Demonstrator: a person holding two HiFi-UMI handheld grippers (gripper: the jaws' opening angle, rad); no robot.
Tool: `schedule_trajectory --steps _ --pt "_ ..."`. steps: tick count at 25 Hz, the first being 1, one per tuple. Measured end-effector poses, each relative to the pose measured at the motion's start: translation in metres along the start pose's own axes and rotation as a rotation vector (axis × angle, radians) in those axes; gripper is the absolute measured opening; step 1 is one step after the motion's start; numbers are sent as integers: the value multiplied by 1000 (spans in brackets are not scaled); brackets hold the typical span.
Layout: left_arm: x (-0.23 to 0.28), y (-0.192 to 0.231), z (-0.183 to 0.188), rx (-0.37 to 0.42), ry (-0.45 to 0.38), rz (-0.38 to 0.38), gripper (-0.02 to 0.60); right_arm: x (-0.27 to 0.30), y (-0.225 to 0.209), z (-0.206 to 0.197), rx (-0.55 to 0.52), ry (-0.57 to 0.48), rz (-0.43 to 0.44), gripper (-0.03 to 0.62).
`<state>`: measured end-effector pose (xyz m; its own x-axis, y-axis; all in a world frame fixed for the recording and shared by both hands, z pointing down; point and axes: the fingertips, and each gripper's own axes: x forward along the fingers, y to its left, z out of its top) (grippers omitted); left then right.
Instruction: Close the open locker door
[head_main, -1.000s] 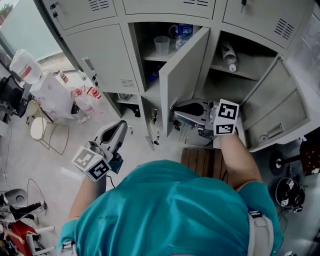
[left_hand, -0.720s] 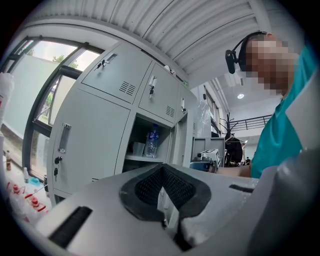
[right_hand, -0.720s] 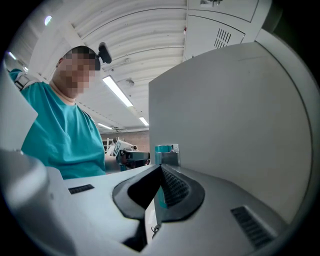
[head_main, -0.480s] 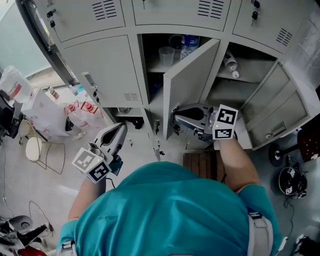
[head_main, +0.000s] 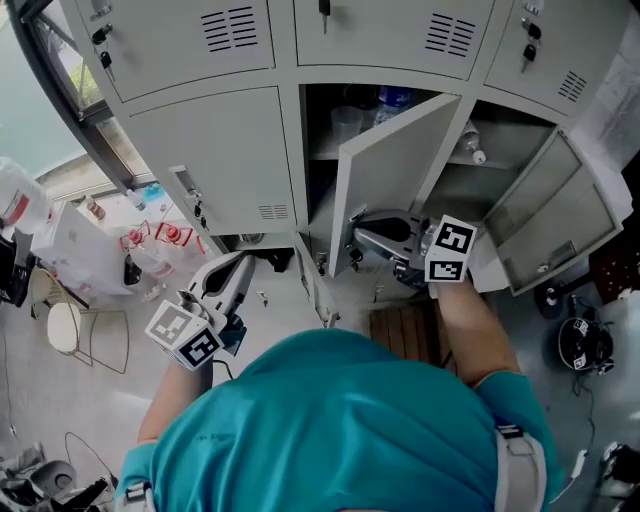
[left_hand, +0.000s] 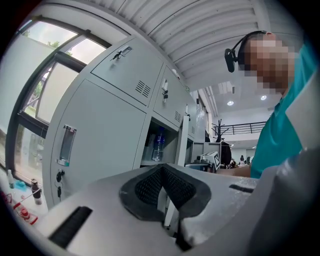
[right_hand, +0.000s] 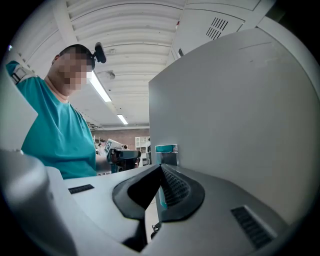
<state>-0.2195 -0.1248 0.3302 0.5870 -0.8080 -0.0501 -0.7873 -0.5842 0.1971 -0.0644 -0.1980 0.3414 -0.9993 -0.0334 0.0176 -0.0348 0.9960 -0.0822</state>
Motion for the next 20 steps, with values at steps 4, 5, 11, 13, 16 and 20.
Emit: schedule_trajectory --steps 4,5,11,13,16,20 --pt "-4 20 3 -10 3 -26 5 11 -11 2 5 -8 -64 2" --pt "-6 25 4 -11 4 -31 5 14 -14 2 5 -11 -78 2" --pt "-11 53 6 -14 10 -56 3 32 -33 4 7 -30 -156 2" --pt "-11 61 6 -18 13 -67 5 37 -40 5 8 -32 -184 2" --pt "-11 72 8 -22 18 -84 3 44 -50 6 9 -35 -222 2" --pt "-13 85 10 -23 17 -100 5 52 -62 8 5 -41 -277 2"
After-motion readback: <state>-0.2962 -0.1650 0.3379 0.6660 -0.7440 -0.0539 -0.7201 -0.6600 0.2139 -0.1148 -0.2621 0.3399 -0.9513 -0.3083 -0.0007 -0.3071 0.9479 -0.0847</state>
